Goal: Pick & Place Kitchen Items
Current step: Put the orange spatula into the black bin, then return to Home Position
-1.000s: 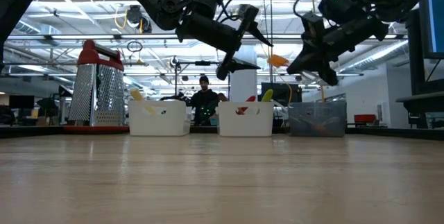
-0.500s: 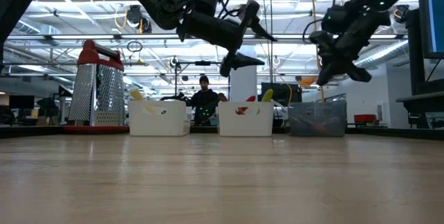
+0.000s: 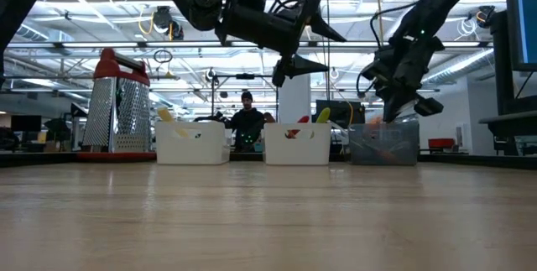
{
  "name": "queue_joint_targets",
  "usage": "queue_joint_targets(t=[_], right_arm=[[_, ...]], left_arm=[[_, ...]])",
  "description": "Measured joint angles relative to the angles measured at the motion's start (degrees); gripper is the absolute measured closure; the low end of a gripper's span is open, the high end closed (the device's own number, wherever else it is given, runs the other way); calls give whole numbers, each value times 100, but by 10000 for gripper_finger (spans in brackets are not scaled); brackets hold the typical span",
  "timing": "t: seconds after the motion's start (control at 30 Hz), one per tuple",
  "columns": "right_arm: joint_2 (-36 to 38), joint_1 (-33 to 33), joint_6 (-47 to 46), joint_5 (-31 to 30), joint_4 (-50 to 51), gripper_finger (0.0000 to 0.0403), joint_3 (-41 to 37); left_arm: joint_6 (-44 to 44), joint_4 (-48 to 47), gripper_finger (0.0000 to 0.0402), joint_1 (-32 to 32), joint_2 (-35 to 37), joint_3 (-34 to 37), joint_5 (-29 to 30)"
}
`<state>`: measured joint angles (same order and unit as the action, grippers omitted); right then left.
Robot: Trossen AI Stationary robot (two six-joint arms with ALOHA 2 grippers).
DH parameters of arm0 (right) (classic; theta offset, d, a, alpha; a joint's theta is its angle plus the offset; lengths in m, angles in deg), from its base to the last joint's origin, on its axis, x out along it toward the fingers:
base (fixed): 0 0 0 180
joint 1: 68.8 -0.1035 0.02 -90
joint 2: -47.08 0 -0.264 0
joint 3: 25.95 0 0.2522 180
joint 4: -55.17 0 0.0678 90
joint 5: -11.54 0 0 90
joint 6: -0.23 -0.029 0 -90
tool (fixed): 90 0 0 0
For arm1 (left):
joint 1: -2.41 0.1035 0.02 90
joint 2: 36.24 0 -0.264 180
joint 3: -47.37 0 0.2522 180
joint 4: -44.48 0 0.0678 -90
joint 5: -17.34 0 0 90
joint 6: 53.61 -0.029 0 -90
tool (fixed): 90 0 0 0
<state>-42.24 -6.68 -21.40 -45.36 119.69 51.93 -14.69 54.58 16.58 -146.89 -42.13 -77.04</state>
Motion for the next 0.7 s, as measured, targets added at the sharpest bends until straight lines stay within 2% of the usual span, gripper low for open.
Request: queue_joint_targets(t=[0.17,0.7], right_arm=[[-220,131,1,15,15,387,15],[-255,281,65,16,-332,280,13]], left_arm=[[-367,22,103,-87,0,0,104],[-491,20,103,-134,0,0,104]])
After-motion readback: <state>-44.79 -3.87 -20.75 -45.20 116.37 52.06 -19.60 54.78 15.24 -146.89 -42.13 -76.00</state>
